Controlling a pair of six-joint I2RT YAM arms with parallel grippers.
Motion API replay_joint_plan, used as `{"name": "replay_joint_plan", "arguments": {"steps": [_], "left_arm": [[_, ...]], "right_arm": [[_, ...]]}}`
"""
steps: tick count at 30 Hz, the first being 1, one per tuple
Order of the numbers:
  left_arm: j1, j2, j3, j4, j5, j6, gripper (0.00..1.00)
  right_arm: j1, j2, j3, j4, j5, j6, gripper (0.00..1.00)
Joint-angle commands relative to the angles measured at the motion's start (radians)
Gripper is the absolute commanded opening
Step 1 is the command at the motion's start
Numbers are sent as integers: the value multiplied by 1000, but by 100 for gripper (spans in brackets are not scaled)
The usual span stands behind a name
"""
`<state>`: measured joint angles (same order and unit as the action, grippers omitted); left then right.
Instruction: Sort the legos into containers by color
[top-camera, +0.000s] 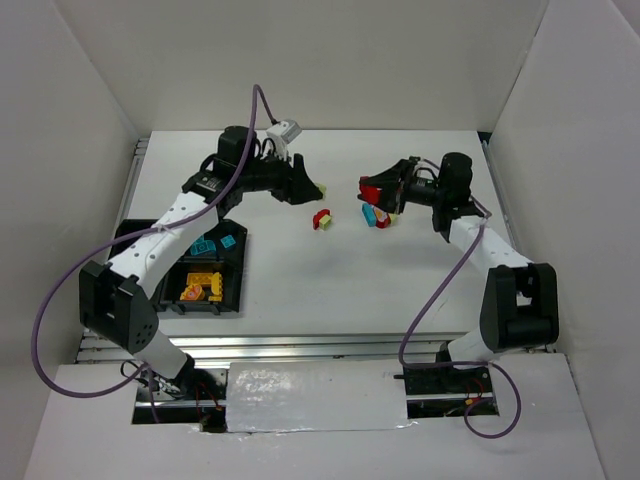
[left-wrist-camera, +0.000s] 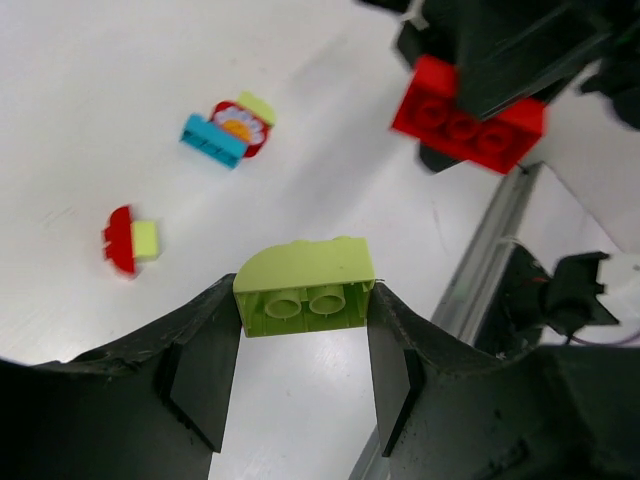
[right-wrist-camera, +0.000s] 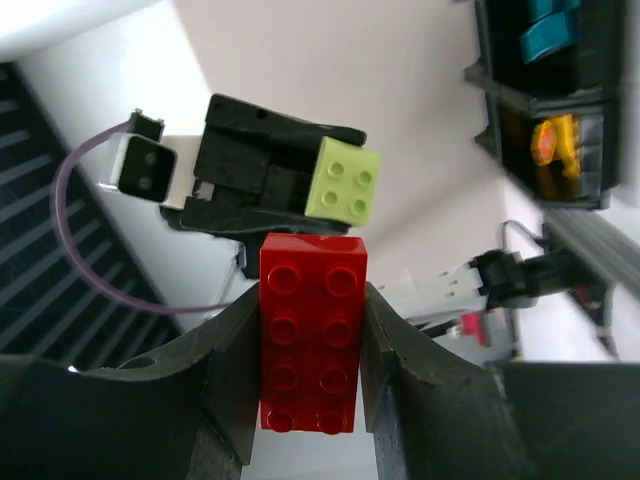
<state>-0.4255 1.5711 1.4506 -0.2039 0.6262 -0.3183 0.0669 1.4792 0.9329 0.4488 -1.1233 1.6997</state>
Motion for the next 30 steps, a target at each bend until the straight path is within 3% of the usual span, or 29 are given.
{"name": "replay_joint_plan", "arguments": {"steps": [1, 2, 5, 8, 18, 22, 25, 30], "left_arm": [[16, -40, 36, -92, -199, 10, 0], [36, -45, 33, -136, -251, 8, 0], [92, -59, 28, -228, -374, -30, 0], [161, -69, 31, -339, -453, -90, 0], [362, -86, 37, -617, -756, -217, 0], [529, -53, 36, -744, -827, -284, 0], [609, -28, 25, -772, -867, -337, 0], [633, 44, 46, -747, -913, -398, 0]], "right_arm": [[-18, -40, 178, -377, 55, -330, 0], [-19, -37, 228, -618, 91, -527, 0], [-18, -20, 391, -946, 244, -797, 0], [-19, -34, 432, -1045, 336, -889, 0], [-19, -66, 406, -1090, 436, -977, 0], [-16, -68, 443, -1147, 510, -1043, 0], [-7, -62, 463, -1164, 543, -1068, 0], [20, -43, 506, -1194, 563, -1100, 0]]}}
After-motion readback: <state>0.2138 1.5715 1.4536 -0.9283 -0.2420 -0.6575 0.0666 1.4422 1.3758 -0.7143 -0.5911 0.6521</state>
